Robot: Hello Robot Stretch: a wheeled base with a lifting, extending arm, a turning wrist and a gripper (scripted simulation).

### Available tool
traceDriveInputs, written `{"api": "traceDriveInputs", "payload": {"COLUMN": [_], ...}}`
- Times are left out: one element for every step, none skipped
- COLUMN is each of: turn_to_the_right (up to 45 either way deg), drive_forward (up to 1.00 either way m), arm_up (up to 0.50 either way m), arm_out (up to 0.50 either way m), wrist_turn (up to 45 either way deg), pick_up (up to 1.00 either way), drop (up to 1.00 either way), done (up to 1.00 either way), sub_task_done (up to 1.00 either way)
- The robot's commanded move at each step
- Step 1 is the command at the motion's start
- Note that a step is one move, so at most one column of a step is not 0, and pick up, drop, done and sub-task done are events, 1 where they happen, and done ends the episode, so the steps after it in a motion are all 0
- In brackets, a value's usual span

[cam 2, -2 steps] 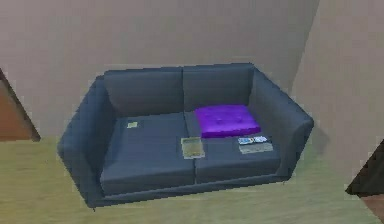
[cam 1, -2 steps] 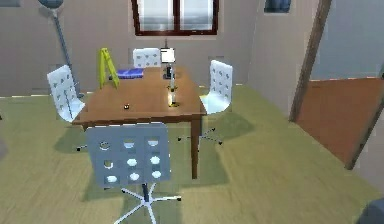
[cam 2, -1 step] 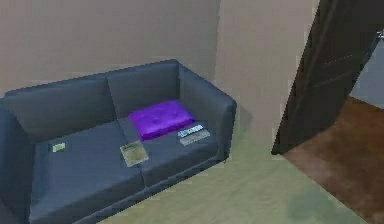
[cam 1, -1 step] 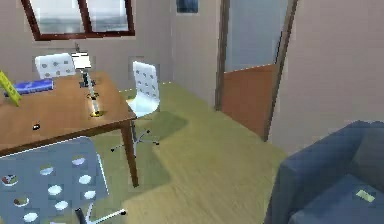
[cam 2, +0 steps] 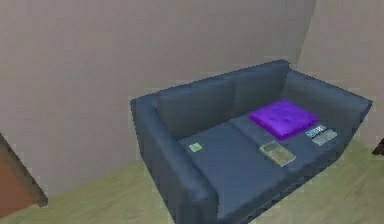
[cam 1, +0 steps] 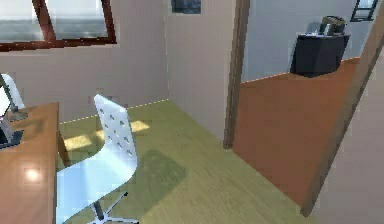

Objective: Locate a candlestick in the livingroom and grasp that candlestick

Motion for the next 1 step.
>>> {"api": "traceDriveInputs", "payload": {"turn_to_the_right": [0.0], "drive_forward": [1.00], "arm_up": [0.00], "arm_out": [0.00], "wrist_turn": [0.0], "pick_up": [0.00], "drop": [0.00], "done": [0.00], "sub_task_done": [0.00]}}
